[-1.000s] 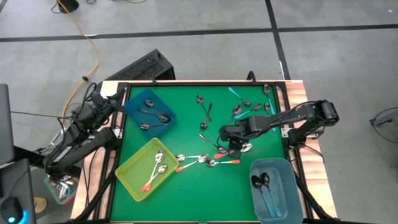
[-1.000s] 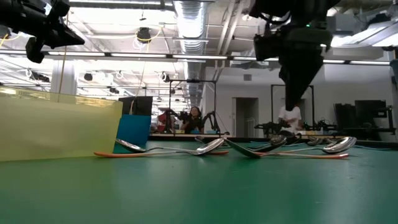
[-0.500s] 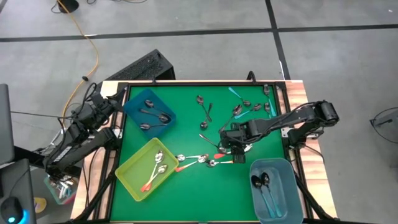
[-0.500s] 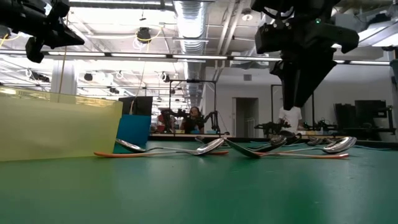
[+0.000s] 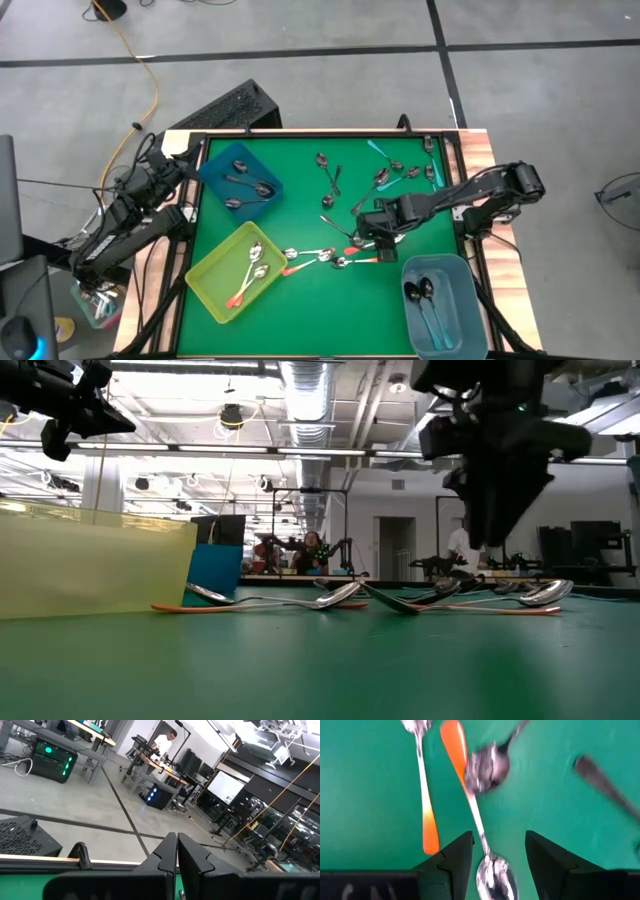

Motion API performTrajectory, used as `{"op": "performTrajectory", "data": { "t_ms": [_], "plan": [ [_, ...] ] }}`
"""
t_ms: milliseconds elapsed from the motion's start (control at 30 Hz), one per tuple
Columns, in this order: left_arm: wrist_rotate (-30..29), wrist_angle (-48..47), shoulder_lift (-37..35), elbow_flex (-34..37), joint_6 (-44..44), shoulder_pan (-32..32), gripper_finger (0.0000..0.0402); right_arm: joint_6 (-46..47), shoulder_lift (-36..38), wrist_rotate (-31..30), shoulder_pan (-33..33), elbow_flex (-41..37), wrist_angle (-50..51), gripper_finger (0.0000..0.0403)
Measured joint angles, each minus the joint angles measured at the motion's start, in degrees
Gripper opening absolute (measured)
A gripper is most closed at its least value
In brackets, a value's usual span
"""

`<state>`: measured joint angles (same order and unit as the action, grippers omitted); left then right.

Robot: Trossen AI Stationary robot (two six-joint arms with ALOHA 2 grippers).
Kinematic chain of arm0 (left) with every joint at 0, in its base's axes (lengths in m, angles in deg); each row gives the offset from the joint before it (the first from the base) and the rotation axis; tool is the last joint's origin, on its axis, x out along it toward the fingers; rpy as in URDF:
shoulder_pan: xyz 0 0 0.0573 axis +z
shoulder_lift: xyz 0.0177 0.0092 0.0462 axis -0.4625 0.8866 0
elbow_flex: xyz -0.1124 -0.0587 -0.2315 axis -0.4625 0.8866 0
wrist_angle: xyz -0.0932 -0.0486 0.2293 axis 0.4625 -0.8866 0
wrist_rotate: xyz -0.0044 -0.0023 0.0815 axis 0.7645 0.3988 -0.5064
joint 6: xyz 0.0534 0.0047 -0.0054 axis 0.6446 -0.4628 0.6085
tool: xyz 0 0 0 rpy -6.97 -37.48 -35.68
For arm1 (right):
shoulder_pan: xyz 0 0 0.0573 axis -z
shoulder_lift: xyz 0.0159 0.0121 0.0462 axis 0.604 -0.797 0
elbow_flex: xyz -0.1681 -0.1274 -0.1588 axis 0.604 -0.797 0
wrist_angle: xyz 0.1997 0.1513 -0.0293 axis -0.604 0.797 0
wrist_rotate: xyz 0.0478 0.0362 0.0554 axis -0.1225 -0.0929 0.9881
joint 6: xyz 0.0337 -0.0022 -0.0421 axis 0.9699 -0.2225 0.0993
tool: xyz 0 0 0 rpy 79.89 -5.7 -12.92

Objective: Sort silverware by color (type)
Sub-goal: Put the orange spoon into the green bin

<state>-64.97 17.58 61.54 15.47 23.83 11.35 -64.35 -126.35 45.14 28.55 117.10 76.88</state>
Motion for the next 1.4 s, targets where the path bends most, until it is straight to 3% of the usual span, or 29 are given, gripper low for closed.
{"op": "performTrajectory", "data": {
  "t_ms": [867, 1200, 1400],
  "plan": [
    [-0.44, 0.01, 0.00, 0.00, 0.04, 0.00, 0.0000, -4.08, -0.11, 1.23, -0.02, -6.49, -10.23, 0.0191],
    [-0.51, -0.21, 0.02, 0.00, 0.04, -0.02, 0.0000, -5.25, -8.41, 2.05, -0.53, -4.31, -9.57, 0.0191],
    [-0.49, -0.38, 0.02, 0.00, 0.04, -0.02, 0.0000, -4.91, -9.45, 1.79, -0.54, -3.75, -8.52, 0.0190]
  ]
}}
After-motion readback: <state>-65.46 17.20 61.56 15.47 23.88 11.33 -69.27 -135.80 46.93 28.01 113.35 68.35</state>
